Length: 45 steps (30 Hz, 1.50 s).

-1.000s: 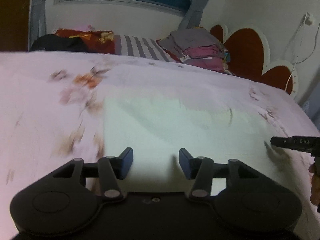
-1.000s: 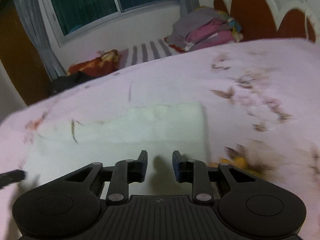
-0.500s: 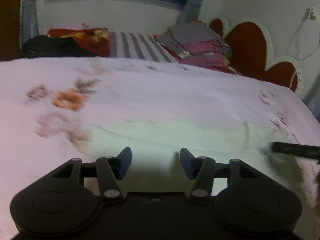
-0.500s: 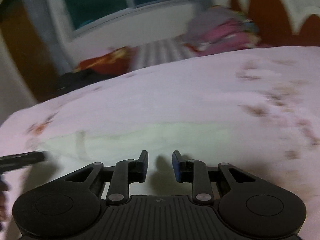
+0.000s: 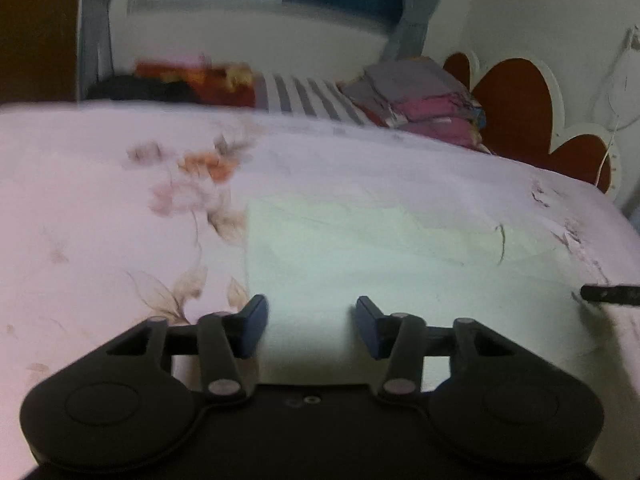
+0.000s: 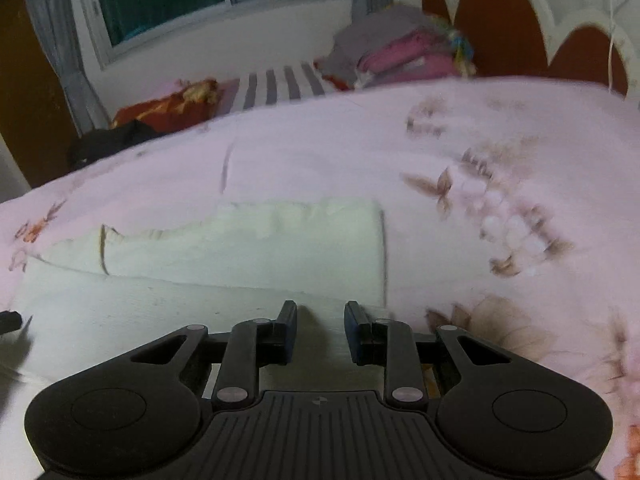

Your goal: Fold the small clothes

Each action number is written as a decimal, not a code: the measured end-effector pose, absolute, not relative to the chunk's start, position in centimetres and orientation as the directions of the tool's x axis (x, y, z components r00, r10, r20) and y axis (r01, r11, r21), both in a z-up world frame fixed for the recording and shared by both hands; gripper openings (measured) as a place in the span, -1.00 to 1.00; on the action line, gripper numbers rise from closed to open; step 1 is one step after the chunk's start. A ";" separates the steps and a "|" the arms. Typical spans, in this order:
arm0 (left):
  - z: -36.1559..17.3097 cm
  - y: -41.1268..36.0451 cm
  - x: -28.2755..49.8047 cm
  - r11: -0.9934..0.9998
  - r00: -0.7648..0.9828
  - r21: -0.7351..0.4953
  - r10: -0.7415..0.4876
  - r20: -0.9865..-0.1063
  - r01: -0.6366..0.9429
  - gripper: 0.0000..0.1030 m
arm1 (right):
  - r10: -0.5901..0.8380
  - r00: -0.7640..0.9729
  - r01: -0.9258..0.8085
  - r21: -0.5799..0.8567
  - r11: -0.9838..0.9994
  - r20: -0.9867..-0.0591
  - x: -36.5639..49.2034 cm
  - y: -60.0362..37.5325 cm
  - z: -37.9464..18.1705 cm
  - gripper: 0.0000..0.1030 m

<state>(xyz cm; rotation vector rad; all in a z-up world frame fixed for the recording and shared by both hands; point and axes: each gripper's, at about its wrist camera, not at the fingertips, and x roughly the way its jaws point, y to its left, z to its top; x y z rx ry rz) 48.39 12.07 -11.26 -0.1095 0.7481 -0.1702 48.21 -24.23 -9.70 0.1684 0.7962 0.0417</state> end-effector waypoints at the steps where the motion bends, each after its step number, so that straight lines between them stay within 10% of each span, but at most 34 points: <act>1: -10.8 11.5 47.6 0.976 0.731 -0.171 -0.215 -0.647 0.135 -0.02 | 0.128 0.712 -0.002 0.180 0.984 -0.691 47.5 -23.8 -9.1 -0.47; 36: -10.6 12.7 36.4 0.973 0.648 -0.088 -0.210 -0.732 0.215 0.03 | 0.101 0.694 0.086 0.221 0.971 -0.712 36.0 -22.1 -5.4 -0.46; 37: -10.7 12.9 35.6 0.973 0.643 -0.098 -0.213 -0.735 0.211 0.05 | 0.107 0.691 0.076 0.218 0.973 -0.715 35.5 -22.4 -5.4 -0.42; 39: -10.7 13.3 33.6 0.971 0.634 -0.118 -0.225 -0.740 0.207 0.05 | 0.116 0.692 0.070 0.226 0.972 -0.713 34.0 -23.2 -5.5 0.39; 45: -10.9 13.9 27.6 0.970 0.616 -0.182 -0.242 -0.750 0.159 -0.07 | 0.178 0.703 0.009 0.259 0.966 -0.689 27.9 -26.0 -5.3 0.40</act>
